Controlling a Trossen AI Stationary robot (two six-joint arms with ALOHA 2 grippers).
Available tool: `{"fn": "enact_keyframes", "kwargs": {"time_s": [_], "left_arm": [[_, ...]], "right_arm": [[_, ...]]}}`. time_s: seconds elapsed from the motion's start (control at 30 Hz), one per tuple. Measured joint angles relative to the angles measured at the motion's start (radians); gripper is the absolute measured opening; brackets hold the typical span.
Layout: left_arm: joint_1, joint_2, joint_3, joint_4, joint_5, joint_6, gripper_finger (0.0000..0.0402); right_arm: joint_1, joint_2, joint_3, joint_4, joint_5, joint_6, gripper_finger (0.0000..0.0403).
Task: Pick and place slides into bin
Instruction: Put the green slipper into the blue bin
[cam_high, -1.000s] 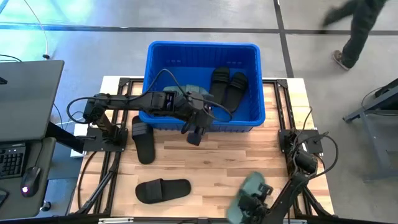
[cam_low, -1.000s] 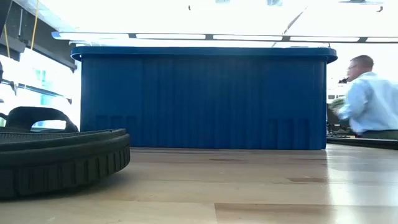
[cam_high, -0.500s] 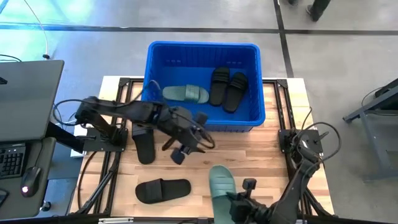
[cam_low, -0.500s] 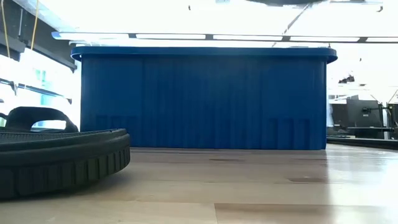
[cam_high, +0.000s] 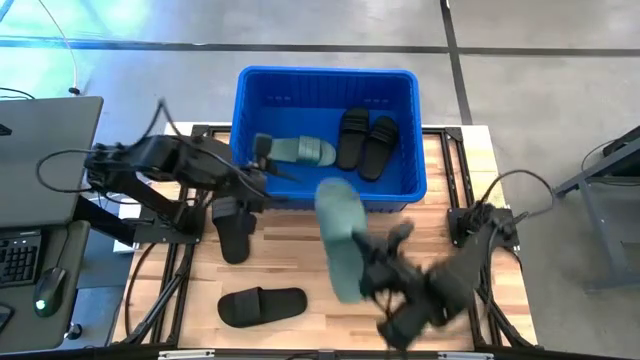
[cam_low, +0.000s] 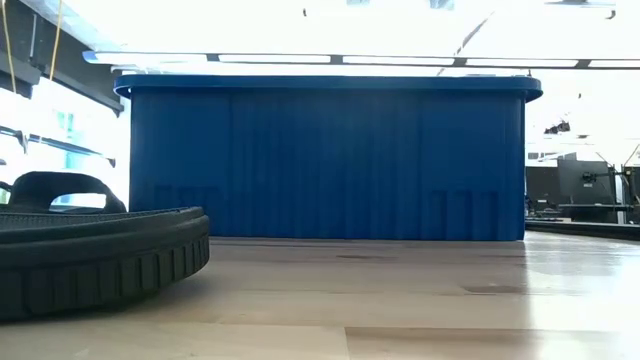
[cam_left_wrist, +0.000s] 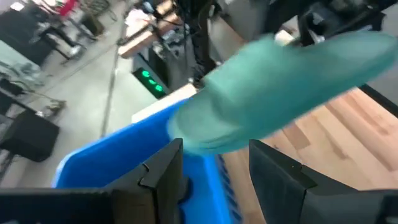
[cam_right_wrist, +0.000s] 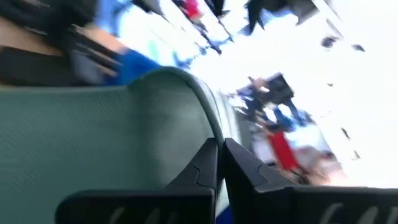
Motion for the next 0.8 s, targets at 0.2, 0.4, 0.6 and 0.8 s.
{"fn": "enact_keyframes", "kwargs": {"time_s": [0.2,0.4,0.6,0.8], "left_arm": [[0.0,-0.037,0.0,-0.018,-0.042,0.005,0.0166],[0.0,-0.028,0.0,-0.04,-0.045,0.007,0.0166],[0.0,-0.008,0.0,-0.072,-0.046,-0.036,0.0166],[0.0,-0.009,0.0,-0.105,-0.055,-0.053,0.0166]], "right_arm": [[-0.276,-0.103,0.008,0.013,-0.045,-0.12,0.0],[-0.636,-0.115,0.006,0.064,-0.317,-0.256,0.0],[-0.922,-0.028,0.005,0.429,-0.75,-0.517,0.0],[-1.057,0.122,0.006,0.642,-0.967,-0.596,0.0]]}}
